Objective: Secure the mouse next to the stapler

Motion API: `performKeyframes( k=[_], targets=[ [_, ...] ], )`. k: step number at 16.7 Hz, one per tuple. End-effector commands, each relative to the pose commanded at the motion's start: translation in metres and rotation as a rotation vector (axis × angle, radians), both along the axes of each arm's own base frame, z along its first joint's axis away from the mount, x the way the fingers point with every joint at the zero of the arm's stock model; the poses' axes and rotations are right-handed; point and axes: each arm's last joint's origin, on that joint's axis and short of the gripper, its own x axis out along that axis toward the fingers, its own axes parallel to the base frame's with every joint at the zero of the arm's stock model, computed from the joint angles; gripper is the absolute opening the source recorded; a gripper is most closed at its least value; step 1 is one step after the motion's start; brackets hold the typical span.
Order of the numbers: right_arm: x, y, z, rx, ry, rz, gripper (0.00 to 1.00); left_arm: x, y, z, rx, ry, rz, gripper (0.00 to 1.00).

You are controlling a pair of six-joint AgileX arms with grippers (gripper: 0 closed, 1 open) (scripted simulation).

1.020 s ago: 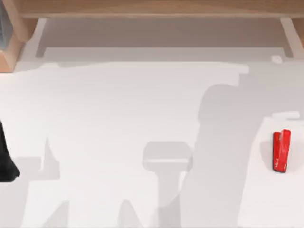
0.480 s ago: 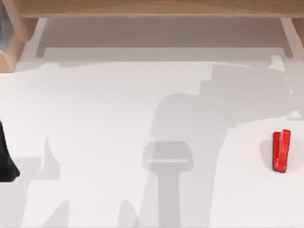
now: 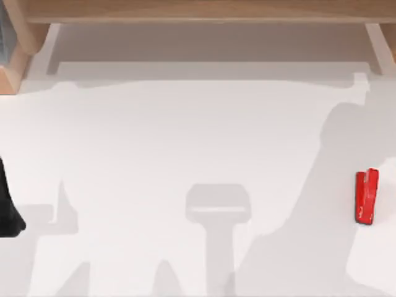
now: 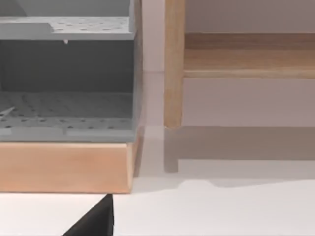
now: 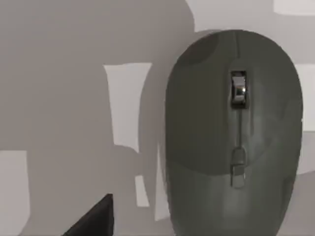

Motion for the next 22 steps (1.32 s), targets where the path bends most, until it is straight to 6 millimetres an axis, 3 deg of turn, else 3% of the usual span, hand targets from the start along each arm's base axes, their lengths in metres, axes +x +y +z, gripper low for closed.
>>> performKeyframes(
  k=[3,8,21,22],
  targets=[
    [0.009,0.003,-0.021,0.010,-0.012,0.007,1.00,0.000,0.000,0.000,0.000,0.000,0.000,1.00],
    [0.010,0.004,-0.022,0.010,-0.013,0.007,1.00,0.000,0.000,0.000,0.000,0.000,0.000,1.00],
    [0.010,0.004,-0.022,0.010,-0.013,0.007,0.02,0.000,0.000,0.000,0.000,0.000,0.000,1.00],
    [0.010,0.004,-0.022,0.010,-0.013,0.007,0.00,0.000,0.000,0.000,0.000,0.000,0.000,1.00]
  ],
)
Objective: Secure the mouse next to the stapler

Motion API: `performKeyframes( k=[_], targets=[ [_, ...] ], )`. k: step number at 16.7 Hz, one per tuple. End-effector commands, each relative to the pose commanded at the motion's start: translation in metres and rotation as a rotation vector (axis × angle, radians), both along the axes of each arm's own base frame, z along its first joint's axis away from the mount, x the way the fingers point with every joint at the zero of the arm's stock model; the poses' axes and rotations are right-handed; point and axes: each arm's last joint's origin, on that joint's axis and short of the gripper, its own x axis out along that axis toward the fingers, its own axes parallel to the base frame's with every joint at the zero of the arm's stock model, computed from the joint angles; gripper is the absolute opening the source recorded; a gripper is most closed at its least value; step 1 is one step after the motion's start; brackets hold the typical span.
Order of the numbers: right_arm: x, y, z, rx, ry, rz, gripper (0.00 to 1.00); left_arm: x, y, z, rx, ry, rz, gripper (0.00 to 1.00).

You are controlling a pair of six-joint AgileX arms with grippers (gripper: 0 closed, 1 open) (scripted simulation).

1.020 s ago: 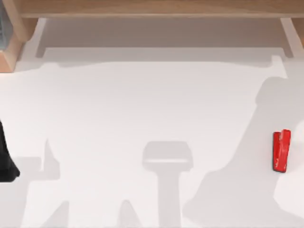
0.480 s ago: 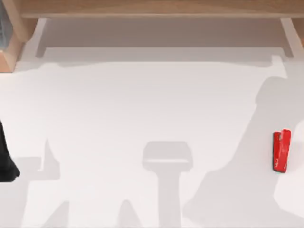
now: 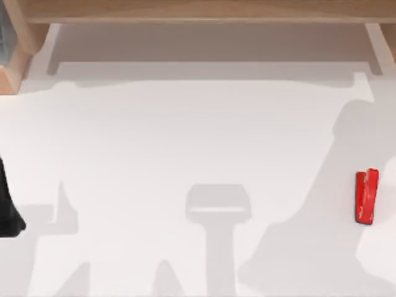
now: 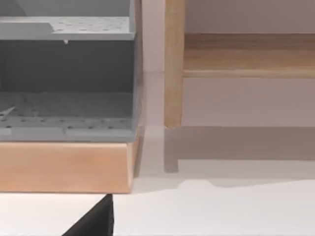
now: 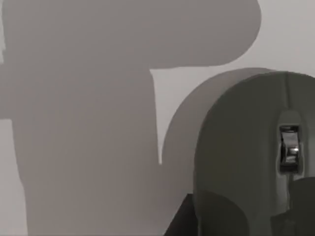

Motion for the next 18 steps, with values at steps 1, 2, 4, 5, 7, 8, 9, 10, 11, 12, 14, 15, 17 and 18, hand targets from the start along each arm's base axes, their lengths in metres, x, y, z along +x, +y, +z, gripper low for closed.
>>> performKeyframes(
  k=[1,2,4,5,7,8,9,10,11,12,14,15,17,18],
  targets=[
    [0.000,0.000,0.000,0.000,0.000,0.000,0.00,0.000,0.000,0.000,0.000,0.000,0.000,1.00],
    [0.000,0.000,0.000,0.000,0.000,0.000,0.00,0.000,0.000,0.000,0.000,0.000,0.000,1.00],
    [0.000,0.000,0.000,0.000,0.000,0.000,0.00,0.000,0.000,0.000,0.000,0.000,0.000,1.00],
    [0.000,0.000,0.000,0.000,0.000,0.000,0.00,0.000,0.000,0.000,0.000,0.000,0.000,1.00],
    [0.000,0.000,0.000,0.000,0.000,0.000,0.00,0.000,0.000,0.000,0.000,0.000,0.000,1.00],
    [0.000,-0.001,0.000,0.000,0.000,-0.004,0.00,0.000,0.000,0.000,0.000,0.000,0.000,1.00],
    [0.000,-0.001,0.000,0.000,0.000,-0.004,0.00,0.000,0.000,0.000,0.000,0.000,0.000,1.00],
    [-0.001,-0.002,0.005,-0.003,-0.007,-0.005,0.00,0.000,0.000,0.000,0.000,0.000,0.000,1.00],
    [-0.003,-0.003,0.012,-0.008,-0.016,-0.006,0.00,0.000,0.000,0.000,0.000,0.000,0.000,1.00],
    [-0.006,-0.005,0.020,-0.013,-0.022,-0.008,0.00,0.000,0.000,0.000,0.000,0.000,0.000,1.00],
    [-0.014,-0.005,0.040,-0.025,-0.040,-0.006,0.00,0.000,0.000,0.000,0.000,0.000,0.000,1.00],
    [-0.018,-0.004,0.052,-0.033,-0.056,-0.003,0.00,0.000,0.000,0.000,0.000,0.000,0.000,1.00],
    [-0.027,0.003,0.081,-0.054,-0.104,0.009,0.00,0.000,0.000,0.000,0.000,0.000,0.000,1.00],
    [-0.033,0.009,0.096,-0.066,-0.133,0.017,0.00,0.000,0.000,0.000,0.000,0.000,0.000,1.00]
  ],
)
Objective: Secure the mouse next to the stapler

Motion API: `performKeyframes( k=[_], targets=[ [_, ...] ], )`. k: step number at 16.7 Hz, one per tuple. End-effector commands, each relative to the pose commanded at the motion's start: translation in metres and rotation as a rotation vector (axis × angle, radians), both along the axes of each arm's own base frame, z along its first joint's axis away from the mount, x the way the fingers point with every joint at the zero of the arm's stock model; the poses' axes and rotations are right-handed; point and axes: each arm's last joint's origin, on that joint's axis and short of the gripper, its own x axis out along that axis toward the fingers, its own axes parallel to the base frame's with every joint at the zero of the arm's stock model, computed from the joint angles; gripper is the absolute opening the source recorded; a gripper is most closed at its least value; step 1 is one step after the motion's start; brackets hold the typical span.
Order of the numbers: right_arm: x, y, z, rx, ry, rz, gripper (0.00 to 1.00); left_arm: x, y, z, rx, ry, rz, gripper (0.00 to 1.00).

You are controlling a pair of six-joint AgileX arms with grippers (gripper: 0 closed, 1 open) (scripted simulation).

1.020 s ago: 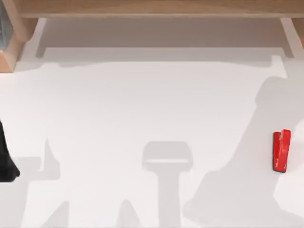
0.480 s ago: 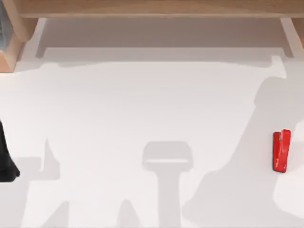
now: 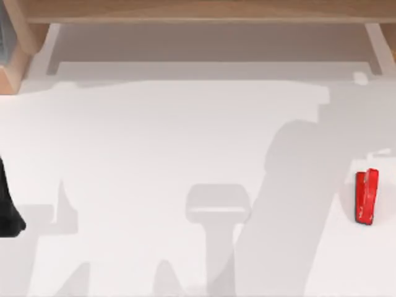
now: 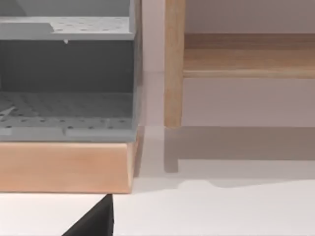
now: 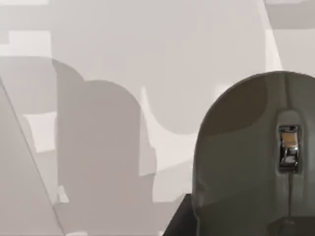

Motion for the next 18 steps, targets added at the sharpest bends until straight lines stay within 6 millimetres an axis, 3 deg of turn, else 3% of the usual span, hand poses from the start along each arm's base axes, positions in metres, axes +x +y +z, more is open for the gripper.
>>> performKeyframes(
  k=[4,8,13,18],
  targets=[
    [-0.029,0.027,0.055,-0.040,-0.099,0.034,0.00,0.000,0.000,0.000,0.000,0.000,0.000,1.00],
    [-0.068,0.053,0.079,-0.050,-0.110,0.059,0.00,0.000,0.000,0.000,0.000,0.000,0.000,1.00],
    [-0.113,0.080,0.065,-0.031,-0.038,0.099,0.00,0.000,0.000,0.000,0.000,0.000,0.000,1.00],
    [-0.139,0.102,0.019,0.003,0.063,0.168,0.00,0.000,0.000,0.000,0.000,0.000,0.000,1.00]
  ],
)
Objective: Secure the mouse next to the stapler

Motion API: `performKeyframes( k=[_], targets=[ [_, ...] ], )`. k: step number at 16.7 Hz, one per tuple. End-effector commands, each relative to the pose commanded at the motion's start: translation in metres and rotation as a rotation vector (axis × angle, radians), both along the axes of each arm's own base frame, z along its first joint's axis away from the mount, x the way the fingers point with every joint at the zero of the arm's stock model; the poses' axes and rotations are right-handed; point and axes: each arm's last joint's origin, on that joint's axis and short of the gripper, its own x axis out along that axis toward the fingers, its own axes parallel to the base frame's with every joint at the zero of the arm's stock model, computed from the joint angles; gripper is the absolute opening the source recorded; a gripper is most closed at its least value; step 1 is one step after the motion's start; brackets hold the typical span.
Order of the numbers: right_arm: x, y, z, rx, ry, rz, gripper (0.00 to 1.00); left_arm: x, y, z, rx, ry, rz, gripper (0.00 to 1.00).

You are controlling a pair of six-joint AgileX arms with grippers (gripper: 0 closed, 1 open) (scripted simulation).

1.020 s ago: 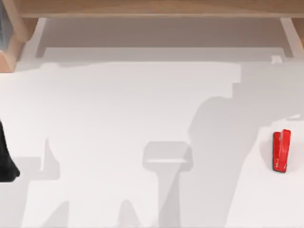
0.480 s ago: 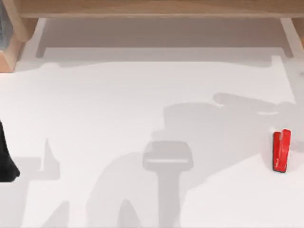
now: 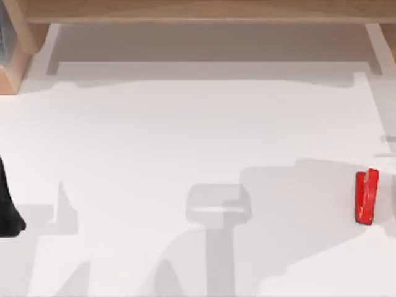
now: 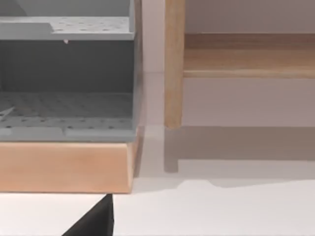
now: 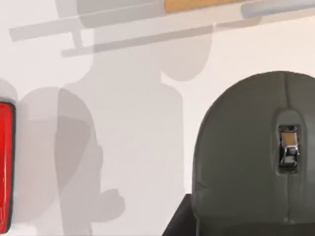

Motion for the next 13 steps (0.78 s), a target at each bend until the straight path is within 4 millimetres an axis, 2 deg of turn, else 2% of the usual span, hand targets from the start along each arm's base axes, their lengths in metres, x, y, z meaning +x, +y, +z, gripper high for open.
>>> performKeyframes(
  k=[7,10,13],
  targets=[
    [-0.003,0.026,-0.075,0.036,0.075,0.113,0.00,0.000,0.000,0.000,0.000,0.000,0.000,1.00],
    [-0.002,0.031,-0.092,0.044,0.081,0.136,0.00,0.000,0.000,0.000,0.000,0.000,0.000,1.00],
    [-0.002,0.032,-0.095,0.045,0.081,0.140,0.00,0.000,0.000,0.000,0.000,0.000,0.000,1.00]
  ],
)
